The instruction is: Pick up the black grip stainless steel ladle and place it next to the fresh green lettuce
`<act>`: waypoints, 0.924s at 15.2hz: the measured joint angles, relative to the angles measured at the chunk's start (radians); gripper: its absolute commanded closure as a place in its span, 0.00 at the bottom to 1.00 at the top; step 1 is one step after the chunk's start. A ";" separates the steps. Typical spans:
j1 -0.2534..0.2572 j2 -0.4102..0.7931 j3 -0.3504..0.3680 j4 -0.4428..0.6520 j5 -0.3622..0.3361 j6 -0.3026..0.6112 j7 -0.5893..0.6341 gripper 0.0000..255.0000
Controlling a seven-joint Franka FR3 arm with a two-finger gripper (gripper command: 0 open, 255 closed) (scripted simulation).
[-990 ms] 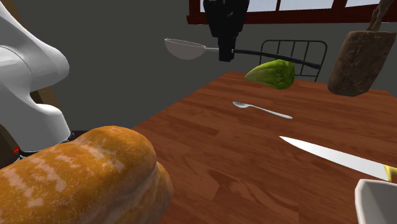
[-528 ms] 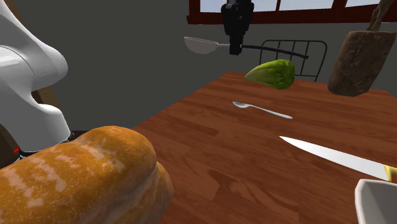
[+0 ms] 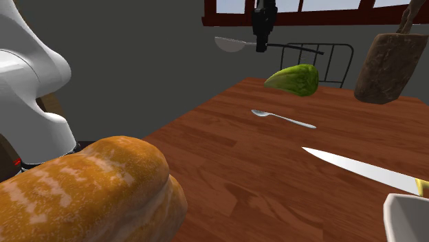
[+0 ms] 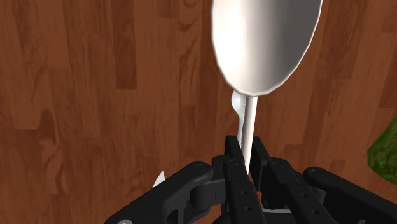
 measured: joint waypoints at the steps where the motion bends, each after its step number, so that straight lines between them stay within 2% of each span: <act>1: 0.012 0.022 0.013 0.024 -0.005 0.000 0.026 1.00; 5: 0.054 0.116 0.050 0.131 -0.030 -0.005 0.111 1.00; 10: 0.125 0.269 0.090 0.322 -0.078 -0.039 0.225 1.00; 14: 0.136 0.283 0.094 0.294 -0.084 0.003 0.241 1.00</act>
